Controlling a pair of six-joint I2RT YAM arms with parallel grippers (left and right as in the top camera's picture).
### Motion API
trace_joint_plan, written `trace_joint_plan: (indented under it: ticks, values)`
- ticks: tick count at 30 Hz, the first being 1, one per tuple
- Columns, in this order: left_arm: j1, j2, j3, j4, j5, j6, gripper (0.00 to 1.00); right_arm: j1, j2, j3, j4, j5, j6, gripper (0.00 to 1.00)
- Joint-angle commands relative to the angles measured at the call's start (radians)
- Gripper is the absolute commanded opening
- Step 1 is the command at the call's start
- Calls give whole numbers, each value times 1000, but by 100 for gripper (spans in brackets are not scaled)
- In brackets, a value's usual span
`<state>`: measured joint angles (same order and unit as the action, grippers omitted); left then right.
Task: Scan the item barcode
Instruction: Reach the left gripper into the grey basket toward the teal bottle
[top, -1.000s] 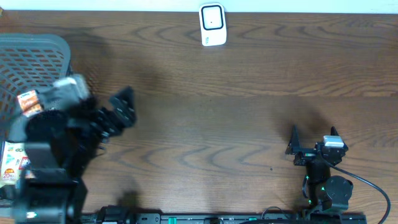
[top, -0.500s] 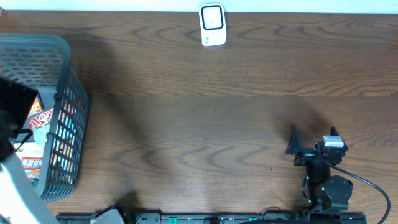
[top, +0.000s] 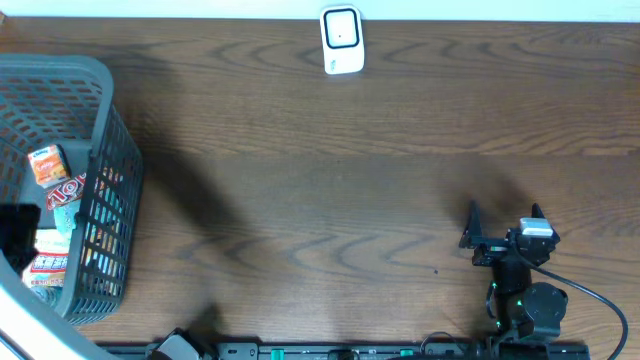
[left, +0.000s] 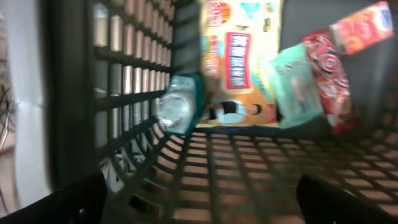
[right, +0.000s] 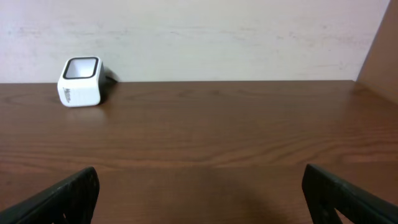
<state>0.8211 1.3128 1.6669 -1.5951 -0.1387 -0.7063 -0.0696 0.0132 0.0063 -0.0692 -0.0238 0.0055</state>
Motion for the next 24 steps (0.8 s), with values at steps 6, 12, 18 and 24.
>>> trace_joint_plan:
  ticks: [6,12,18,24]
  values:
    - [75,-18,-176,88,-20,63,98,4,-1,-1,-4,-5,-14,99]
    - [110,0,-244,154,-19,79,97,4,-1,0,-4,-5,-14,99]
    - [122,26,-285,179,-20,85,98,4,-1,-1,-4,-5,-14,99]
    - [126,60,-357,239,-21,85,98,4,-1,-1,-4,-5,-14,99]
